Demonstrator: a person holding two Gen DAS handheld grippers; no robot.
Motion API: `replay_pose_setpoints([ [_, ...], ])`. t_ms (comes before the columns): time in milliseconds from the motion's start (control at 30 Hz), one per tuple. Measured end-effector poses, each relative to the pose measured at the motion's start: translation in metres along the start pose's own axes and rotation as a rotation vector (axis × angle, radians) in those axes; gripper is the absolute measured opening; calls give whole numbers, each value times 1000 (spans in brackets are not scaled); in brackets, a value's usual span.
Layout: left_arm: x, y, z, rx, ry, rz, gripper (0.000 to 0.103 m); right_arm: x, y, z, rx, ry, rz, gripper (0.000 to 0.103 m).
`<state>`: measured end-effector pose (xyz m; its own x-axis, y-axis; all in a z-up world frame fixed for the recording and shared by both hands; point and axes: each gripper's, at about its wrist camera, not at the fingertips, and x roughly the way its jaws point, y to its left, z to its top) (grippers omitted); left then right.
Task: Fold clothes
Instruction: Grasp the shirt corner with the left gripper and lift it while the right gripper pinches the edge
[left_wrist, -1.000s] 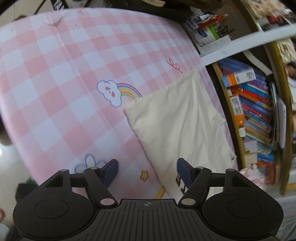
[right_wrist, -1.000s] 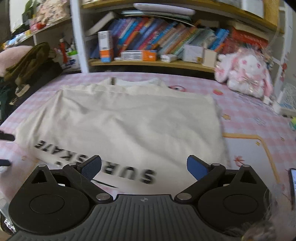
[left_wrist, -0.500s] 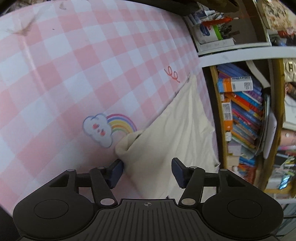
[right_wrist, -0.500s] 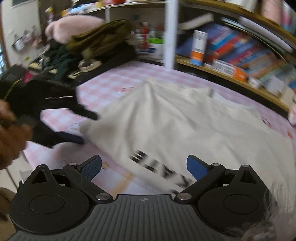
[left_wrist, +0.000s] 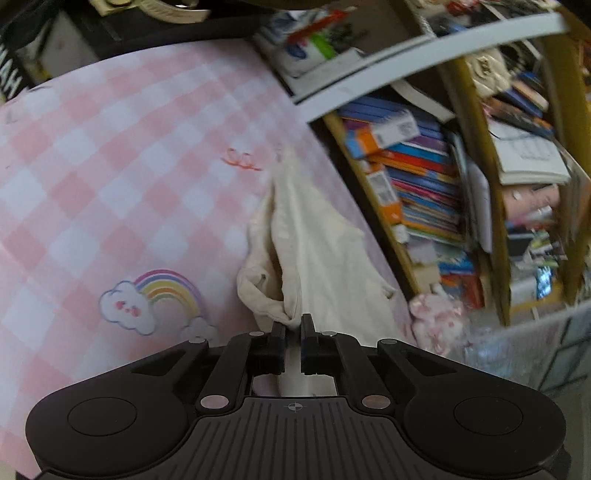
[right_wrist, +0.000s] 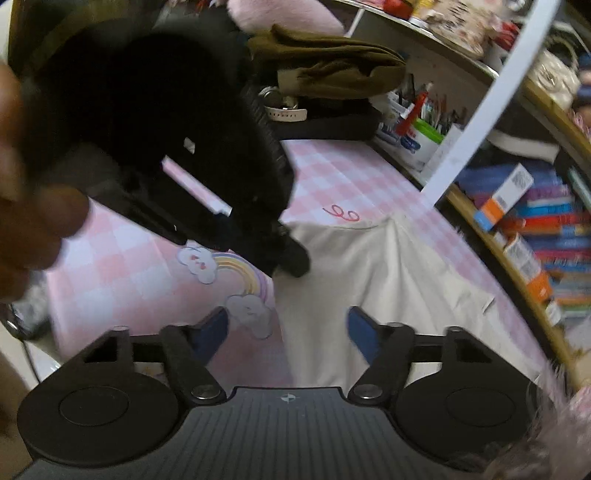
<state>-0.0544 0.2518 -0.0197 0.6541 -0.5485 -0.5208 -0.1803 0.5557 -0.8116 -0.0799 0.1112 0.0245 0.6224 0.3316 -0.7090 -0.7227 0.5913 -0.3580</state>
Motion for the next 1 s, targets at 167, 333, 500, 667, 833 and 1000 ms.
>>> replay_pose_setpoints([
  [167,-1,11,5,-29,39,-29,15,19,-7,0,-18,28,6,7],
  [333,2,41,15,-174,15,-113,78,11,-40,-3,167,18,-22,4],
  [500,29,64,26,-335,42,-218,86,1,-52,-4,223,7,-20,4],
  [667,57,69,26,-418,100,-281,85,3,-39,-1,191,37,45,6],
  [833,59,68,25,-393,105,-237,74,-11,-44,-8,216,45,57,58],
  [1000,62,69,24,-354,141,-185,40,-24,-90,-24,382,87,52,72],
])
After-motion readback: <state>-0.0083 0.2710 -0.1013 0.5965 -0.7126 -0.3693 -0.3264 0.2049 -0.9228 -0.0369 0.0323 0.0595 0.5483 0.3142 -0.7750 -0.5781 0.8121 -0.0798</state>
